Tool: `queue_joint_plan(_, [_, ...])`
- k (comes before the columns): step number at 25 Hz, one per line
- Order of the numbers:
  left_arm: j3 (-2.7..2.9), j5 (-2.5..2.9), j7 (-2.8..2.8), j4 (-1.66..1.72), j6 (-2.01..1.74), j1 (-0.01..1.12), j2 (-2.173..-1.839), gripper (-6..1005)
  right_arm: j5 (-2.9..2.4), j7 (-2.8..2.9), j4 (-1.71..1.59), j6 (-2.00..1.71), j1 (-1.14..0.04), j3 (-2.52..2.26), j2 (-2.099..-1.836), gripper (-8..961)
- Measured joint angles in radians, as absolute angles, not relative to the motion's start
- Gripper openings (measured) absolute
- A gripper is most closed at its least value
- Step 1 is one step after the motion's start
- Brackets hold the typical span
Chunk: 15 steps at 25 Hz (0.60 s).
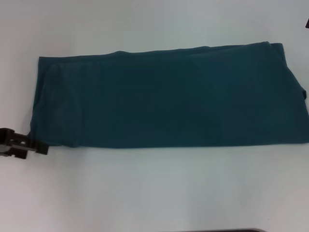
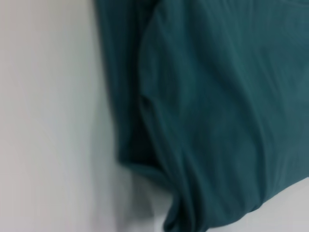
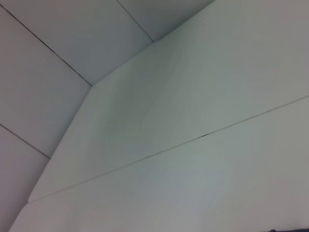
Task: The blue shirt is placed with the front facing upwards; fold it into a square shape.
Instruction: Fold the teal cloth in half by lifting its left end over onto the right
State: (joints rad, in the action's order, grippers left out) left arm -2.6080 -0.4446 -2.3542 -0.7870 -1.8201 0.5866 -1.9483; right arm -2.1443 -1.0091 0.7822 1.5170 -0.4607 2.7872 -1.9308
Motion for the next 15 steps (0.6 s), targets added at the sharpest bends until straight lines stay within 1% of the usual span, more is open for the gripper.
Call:
queue_joint_plan(4, [-2.602,-0.456,-2.353,-0.755,-1.798,0.597,-1.956,888,-2.144,-1.009,0.782,1.517,-0.461,2.787,-1.931,762])
queue_joint_plan(15, [-2.598,-0.457,-2.348,-0.68,-1.73,0.625,-1.957,888,-2.144,-1.012,0.782,1.517,-0.454,2.787,-1.93,762])
